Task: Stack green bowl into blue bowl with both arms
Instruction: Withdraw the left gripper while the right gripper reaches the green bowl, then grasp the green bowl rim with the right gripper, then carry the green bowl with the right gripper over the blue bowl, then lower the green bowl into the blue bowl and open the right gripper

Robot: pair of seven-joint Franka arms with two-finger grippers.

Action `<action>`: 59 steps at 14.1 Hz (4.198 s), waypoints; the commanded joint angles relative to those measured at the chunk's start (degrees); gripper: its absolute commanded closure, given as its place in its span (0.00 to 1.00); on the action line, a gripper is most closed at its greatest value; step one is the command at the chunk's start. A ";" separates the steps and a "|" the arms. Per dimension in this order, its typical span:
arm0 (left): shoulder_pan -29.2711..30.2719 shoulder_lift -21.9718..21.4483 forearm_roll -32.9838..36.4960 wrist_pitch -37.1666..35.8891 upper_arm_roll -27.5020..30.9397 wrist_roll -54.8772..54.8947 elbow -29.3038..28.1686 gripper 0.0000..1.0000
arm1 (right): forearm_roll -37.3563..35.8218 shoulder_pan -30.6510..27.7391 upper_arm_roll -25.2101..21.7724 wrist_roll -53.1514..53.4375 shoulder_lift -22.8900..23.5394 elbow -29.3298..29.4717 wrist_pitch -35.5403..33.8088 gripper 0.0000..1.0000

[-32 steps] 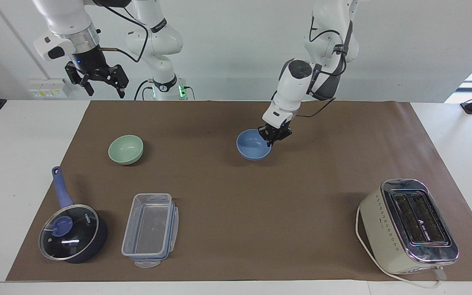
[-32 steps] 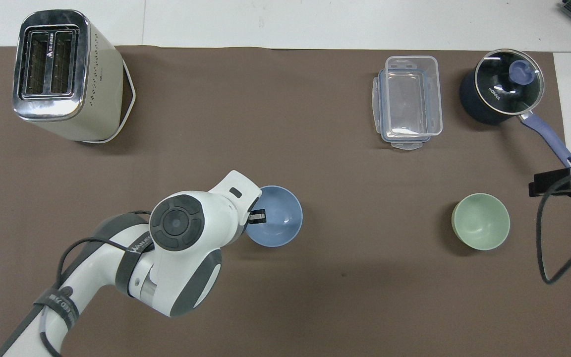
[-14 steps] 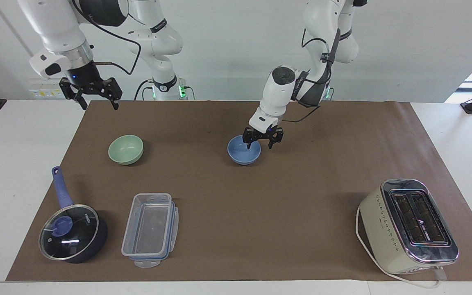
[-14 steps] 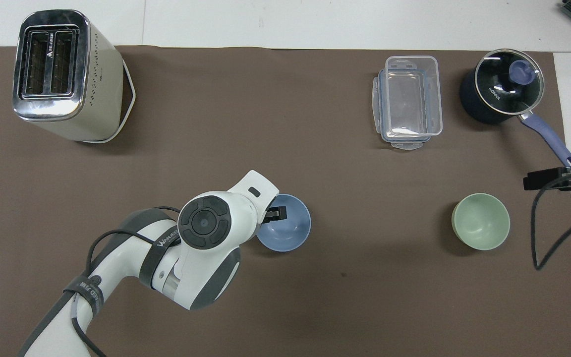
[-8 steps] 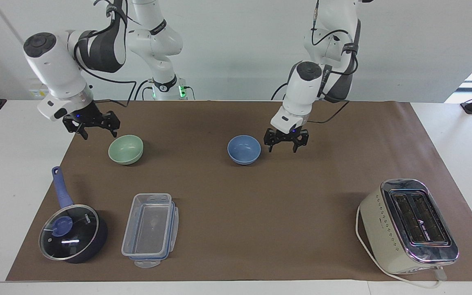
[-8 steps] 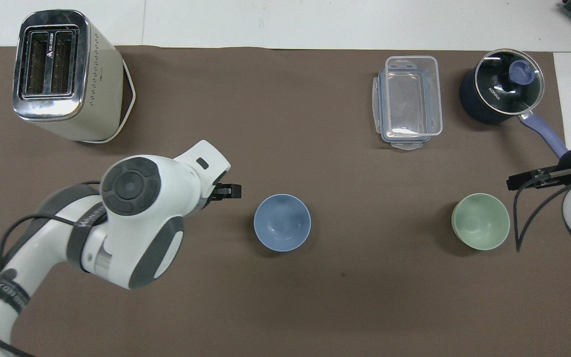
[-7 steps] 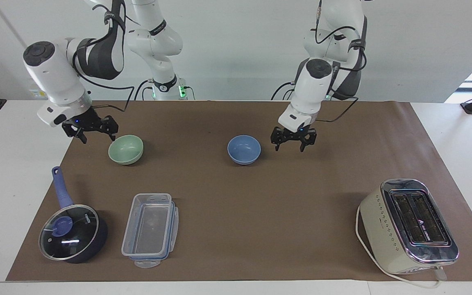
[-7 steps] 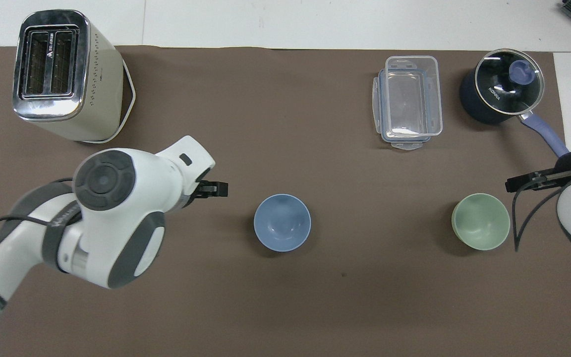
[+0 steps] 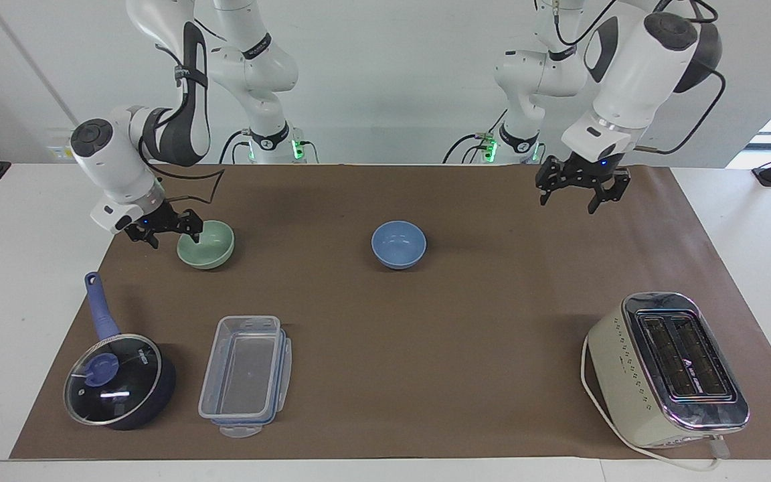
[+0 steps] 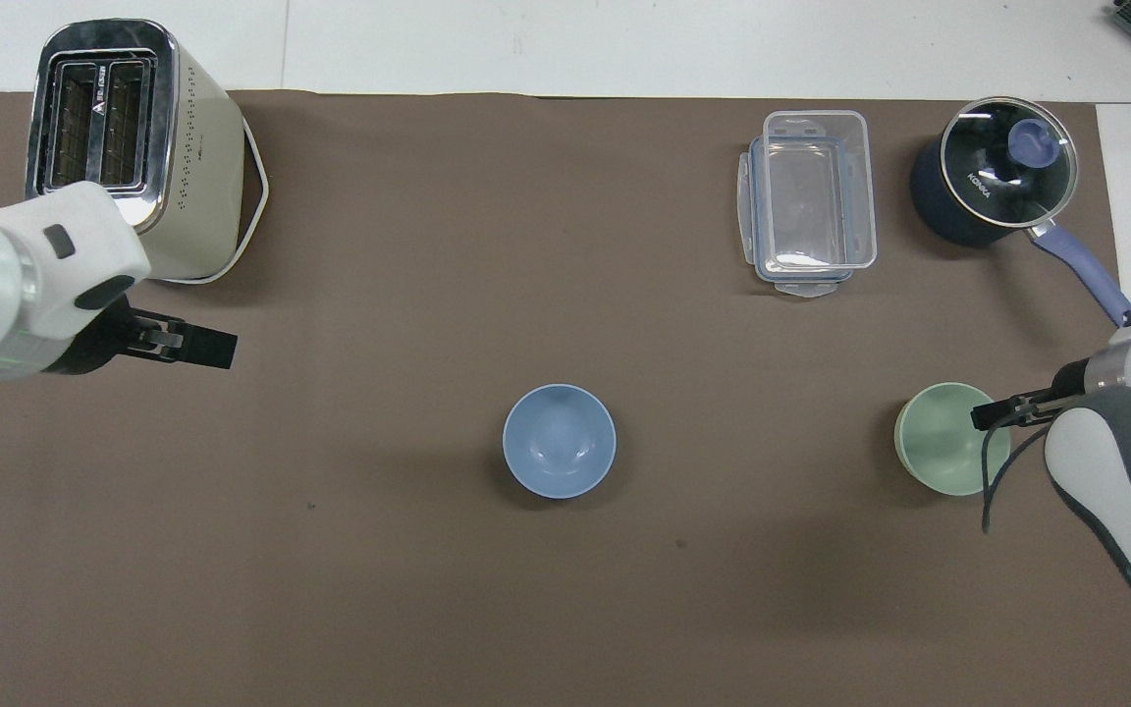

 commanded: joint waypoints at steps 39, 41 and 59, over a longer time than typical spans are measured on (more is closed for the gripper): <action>10.56 1.84 0.34 -16.52 -0.40 8.25 13.03 0.00 | 5.49 27.34 6.27 34.19 0.57 15.00 -12.11 1.00; 10.56 1.92 0.34 -16.52 -0.40 8.25 13.03 0.00 | 5.92 31.48 6.27 39.91 2.15 14.83 -9.03 1.00; 10.56 1.84 0.34 -16.52 -0.40 8.34 13.03 0.00 | 7.68 40.11 6.36 47.67 4.36 8.32 0.12 1.00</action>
